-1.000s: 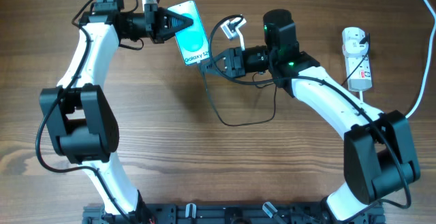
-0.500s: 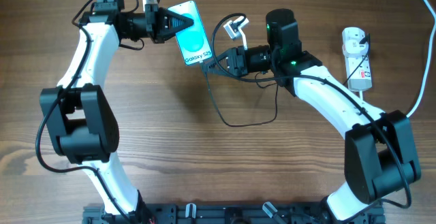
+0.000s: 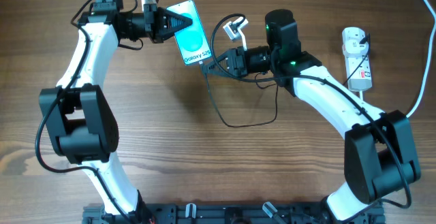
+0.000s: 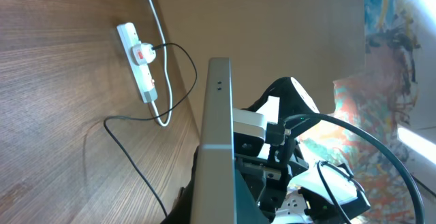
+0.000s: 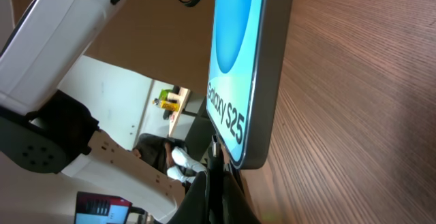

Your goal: Plug charger to phone and switch on socket

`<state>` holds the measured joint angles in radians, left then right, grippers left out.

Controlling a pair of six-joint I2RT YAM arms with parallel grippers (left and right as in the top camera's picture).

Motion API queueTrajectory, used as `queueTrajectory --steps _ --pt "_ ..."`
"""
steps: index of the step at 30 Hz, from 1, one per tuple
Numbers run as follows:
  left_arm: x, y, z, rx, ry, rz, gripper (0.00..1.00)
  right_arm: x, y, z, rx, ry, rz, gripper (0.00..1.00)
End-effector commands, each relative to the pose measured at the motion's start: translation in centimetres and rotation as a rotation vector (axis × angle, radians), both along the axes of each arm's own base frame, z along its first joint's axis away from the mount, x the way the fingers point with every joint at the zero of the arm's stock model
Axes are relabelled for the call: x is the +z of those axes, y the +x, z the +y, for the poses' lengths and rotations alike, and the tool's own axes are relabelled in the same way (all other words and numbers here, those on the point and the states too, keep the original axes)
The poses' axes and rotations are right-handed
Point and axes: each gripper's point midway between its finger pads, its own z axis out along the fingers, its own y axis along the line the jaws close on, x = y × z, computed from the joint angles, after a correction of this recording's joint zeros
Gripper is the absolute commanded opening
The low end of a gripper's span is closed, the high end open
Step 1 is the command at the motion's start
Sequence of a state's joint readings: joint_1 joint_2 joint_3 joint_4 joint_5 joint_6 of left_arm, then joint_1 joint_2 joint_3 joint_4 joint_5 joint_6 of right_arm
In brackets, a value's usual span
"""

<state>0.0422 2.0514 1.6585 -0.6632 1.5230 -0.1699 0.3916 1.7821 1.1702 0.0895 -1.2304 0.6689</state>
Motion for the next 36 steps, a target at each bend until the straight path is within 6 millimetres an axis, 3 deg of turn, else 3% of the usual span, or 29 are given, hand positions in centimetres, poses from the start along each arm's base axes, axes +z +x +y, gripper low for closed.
queueTrajectory --steps 1,36 --pt "2.05 -0.55 0.23 -0.021 -0.044 -0.041 0.04 -0.31 -0.55 0.4 0.031 0.006 -0.002 0.04" --pt "2.02 -0.67 0.05 -0.024 -0.047 0.0 0.04 -0.46 -0.17 0.42 0.01 -0.004 -0.006 0.04"
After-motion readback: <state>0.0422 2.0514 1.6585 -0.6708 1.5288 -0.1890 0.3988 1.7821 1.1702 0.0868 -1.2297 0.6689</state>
